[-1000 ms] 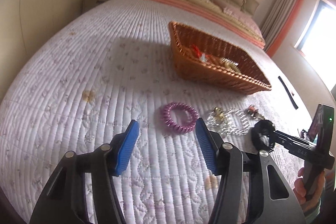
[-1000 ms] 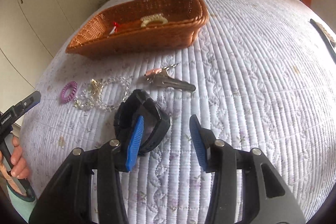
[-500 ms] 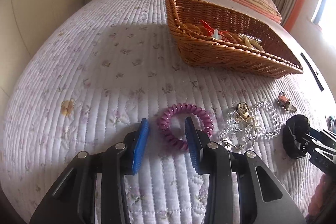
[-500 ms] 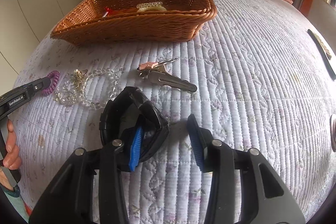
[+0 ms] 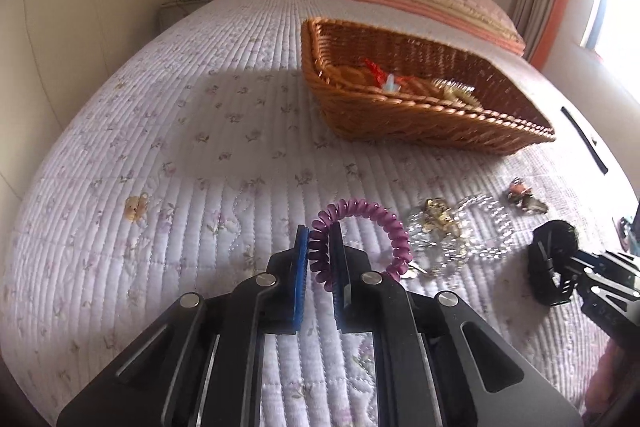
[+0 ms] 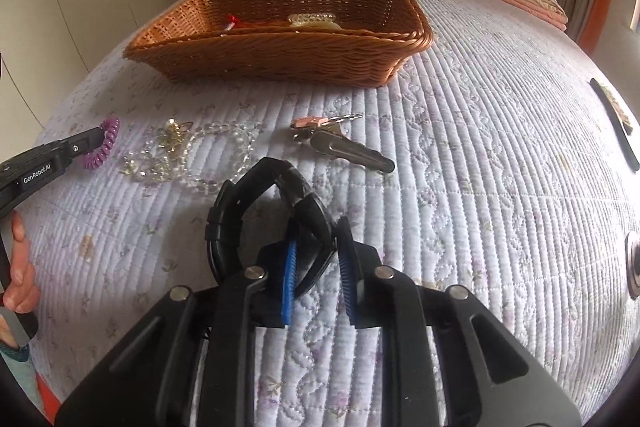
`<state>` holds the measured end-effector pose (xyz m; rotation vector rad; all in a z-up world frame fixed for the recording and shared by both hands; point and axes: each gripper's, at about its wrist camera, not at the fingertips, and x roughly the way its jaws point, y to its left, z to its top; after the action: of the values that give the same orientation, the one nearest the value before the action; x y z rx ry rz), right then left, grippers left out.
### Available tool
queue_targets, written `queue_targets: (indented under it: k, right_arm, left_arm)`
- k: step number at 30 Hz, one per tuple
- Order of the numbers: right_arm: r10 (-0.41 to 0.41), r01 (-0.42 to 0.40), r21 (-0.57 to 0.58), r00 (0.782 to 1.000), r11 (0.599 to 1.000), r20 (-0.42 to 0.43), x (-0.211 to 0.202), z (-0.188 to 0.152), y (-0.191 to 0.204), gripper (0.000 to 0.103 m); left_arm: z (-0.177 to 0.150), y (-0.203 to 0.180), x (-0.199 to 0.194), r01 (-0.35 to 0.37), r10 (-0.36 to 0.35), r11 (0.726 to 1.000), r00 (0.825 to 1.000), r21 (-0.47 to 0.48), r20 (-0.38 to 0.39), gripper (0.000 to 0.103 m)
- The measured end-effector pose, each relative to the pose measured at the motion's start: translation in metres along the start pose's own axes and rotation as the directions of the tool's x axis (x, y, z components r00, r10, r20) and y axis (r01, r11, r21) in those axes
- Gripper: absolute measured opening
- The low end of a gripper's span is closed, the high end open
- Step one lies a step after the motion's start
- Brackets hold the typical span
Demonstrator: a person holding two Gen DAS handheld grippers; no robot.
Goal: Organize jewelry
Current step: 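Grasp the purple coil tie with the left tool while the right grasps the black watch, then place the purple tie and black watch into the basket, opening both tools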
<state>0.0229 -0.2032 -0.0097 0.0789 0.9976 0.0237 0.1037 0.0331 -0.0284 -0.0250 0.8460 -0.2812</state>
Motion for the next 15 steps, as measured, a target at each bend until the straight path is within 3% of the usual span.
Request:
queue_targets:
  k: [10, 15]
  right_arm:
    - [0.034, -0.034, -0.001, 0.996, 0.999, 0.081, -0.036, 0.007, 0.011, 0.017]
    - [0.058, -0.060, 0.006, 0.986, 0.998, 0.154, -0.064, 0.032, 0.009, 0.017]
  left_arm:
    - [0.003, -0.023, -0.039, 0.044, -0.048, 0.998, 0.994, 0.043, 0.095, 0.008]
    - [0.023, -0.033, -0.056, 0.055, -0.065, 0.996, 0.986, 0.064, 0.156, 0.008]
